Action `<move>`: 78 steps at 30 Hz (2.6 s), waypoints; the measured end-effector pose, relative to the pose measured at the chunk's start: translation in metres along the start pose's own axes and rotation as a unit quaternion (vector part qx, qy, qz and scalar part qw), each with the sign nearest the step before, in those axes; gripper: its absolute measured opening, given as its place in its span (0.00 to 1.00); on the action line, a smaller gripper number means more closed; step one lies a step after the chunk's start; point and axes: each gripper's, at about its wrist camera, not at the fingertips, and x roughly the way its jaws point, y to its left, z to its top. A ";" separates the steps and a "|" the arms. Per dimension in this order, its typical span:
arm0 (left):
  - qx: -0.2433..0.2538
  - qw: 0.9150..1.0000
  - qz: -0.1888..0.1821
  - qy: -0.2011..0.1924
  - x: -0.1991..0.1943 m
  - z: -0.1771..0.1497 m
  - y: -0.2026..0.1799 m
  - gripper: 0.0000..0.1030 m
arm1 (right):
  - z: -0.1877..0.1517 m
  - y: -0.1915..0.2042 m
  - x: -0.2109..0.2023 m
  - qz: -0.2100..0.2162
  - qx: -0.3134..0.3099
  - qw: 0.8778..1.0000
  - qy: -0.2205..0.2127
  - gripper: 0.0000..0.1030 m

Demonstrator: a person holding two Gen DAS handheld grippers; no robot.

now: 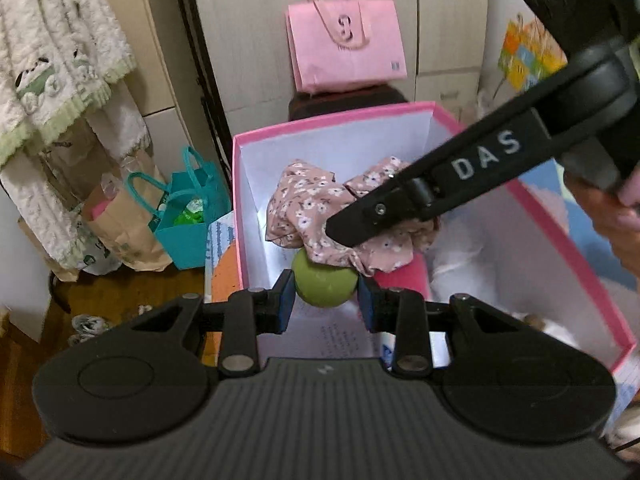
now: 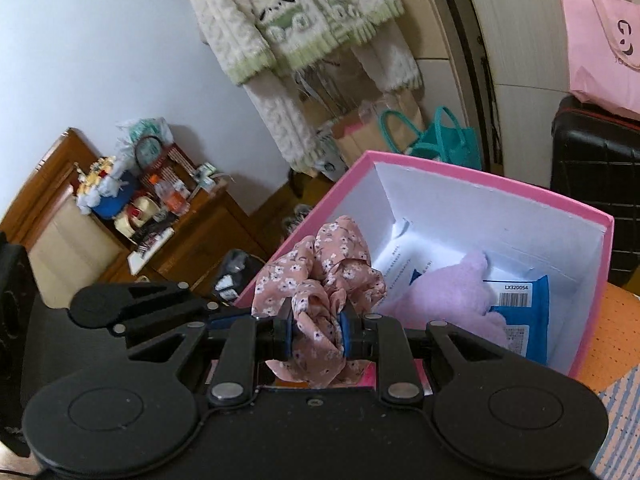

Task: Organize soft objects

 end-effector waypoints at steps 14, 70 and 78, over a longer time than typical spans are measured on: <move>0.005 0.999 -0.025 -0.047 -0.031 -0.026 -0.014 0.55 | -0.008 0.007 -0.009 -0.055 -0.048 0.997 -0.030 0.56; -0.081 0.987 0.011 -0.136 -0.143 -0.089 -0.156 0.94 | -0.246 0.077 -0.210 -0.354 -0.022 0.905 -0.234 1.00; -0.081 0.989 0.003 -0.124 -0.144 -0.089 -0.163 0.94 | -0.254 0.085 -0.216 -0.362 -0.017 0.900 -0.243 1.00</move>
